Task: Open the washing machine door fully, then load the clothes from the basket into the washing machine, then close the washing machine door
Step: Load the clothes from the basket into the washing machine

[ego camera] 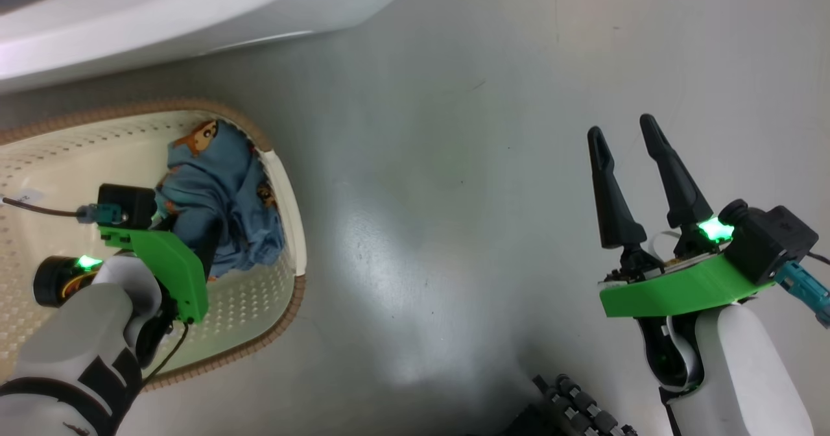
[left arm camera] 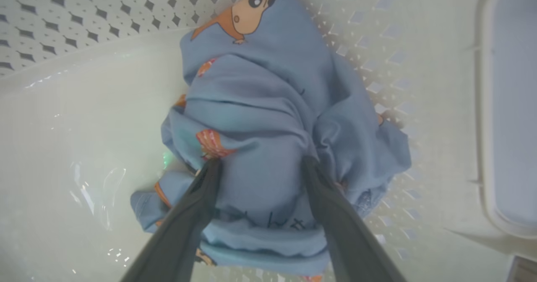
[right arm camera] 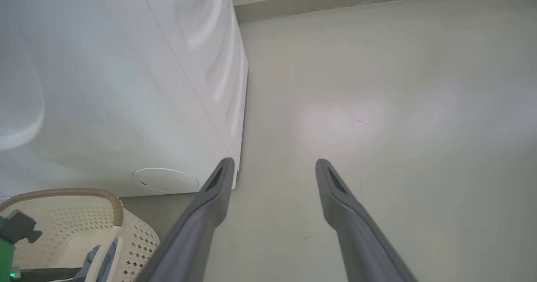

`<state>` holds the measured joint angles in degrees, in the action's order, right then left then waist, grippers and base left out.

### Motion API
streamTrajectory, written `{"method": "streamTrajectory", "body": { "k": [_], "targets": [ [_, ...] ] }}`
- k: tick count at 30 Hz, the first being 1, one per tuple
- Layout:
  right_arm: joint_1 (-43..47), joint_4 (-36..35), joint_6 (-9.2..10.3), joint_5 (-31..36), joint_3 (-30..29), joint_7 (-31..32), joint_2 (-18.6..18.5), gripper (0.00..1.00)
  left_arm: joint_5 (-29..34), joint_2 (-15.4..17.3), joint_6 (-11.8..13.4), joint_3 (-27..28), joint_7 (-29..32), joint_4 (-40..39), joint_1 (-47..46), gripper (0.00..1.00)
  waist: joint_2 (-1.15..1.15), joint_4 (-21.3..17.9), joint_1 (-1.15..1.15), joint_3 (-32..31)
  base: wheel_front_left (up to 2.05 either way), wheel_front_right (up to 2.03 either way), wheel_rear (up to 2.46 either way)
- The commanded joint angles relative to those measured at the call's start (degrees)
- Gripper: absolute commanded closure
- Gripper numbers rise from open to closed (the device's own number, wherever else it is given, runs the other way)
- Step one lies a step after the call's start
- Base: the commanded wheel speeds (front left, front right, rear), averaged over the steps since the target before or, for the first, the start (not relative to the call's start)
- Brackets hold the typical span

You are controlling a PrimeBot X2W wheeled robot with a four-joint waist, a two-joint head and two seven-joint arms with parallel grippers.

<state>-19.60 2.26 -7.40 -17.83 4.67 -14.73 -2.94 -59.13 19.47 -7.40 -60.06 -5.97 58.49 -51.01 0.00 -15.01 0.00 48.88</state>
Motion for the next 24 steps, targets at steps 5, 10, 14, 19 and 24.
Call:
{"method": "streamTrajectory", "body": {
  "k": [5,10,14,19,24],
  "targets": [
    [0.59,-1.25,-0.09,-0.57,1.21,-0.27,0.06,0.00,-3.47,2.24,-0.09,-1.51,0.53,-1.33,-0.82,0.62,0.00,-0.53,0.00,0.00,0.00,0.00,0.00],
    [0.68,-1.25,-0.09,-0.13,0.95,-0.27,0.06,0.00,-7.04,2.34,-0.09,-3.94,1.34,-2.30,-1.13,1.00,0.00,-0.36,0.00,-0.73,0.00,0.00,0.00],
    [0.80,-1.22,-0.09,0.44,0.28,-0.27,0.06,0.00,-9.43,2.23,-0.09,-5.41,0.31,-2.61,-1.19,1.00,0.00,0.41,0.00,-2.03,0.00,0.00,0.00],
    [0.96,-0.95,-0.09,1.14,-0.02,-0.27,0.06,0.00,-12.28,1.69,-0.09,-6.64,-2.29,-2.56,-0.41,1.00,0.00,1.90,0.00,-4.90,0.00,0.00,0.00],
    [1.49,-0.10,-0.09,2.09,-0.11,-0.27,0.06,0.00,-15.19,1.00,-0.09,-7.37,-5.52,-3.23,1.31,1.00,0.00,3.85,0.00,-8.90,0.00,0.00,0.00]
  ]
}}
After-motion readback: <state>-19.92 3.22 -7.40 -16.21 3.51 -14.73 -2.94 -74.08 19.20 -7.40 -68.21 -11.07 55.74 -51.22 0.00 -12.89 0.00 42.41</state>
